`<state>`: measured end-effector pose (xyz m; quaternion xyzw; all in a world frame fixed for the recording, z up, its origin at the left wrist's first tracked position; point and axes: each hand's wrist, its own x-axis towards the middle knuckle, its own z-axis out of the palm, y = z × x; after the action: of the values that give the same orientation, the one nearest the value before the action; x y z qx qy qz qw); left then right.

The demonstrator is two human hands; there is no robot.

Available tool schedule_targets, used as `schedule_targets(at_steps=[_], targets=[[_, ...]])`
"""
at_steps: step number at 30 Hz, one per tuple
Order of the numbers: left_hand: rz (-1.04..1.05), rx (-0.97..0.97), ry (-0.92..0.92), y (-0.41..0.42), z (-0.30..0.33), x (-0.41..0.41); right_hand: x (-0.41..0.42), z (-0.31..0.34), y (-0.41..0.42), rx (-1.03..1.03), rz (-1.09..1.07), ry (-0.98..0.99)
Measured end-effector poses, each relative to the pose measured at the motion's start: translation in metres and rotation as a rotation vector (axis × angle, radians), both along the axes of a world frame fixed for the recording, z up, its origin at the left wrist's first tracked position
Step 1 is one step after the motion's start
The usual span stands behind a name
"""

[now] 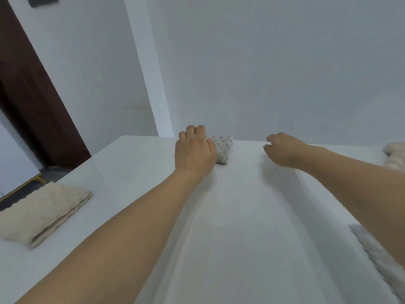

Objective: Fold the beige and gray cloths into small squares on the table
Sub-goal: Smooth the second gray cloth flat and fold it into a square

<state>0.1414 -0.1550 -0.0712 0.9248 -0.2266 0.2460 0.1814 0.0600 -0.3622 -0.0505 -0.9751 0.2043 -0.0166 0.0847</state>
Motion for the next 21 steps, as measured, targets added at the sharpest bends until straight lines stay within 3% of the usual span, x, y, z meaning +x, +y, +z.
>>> schedule_targets(at_steps=[10, 17, 21], targets=[[-0.272, 0.021, 0.598, -0.043, 0.022, -0.181, -0.156, 0.012, -0.021, -0.01, 0.073, 0.202], [-0.396, 0.094, 0.651, -0.083, -0.008, -0.241, -0.227, -0.003, -0.066, -0.137, 0.044, 0.324], [-0.346, 0.181, 0.635, -0.107, -0.019, -0.258, -0.248, -0.014, -0.079, -0.076, 0.03, 0.223]])
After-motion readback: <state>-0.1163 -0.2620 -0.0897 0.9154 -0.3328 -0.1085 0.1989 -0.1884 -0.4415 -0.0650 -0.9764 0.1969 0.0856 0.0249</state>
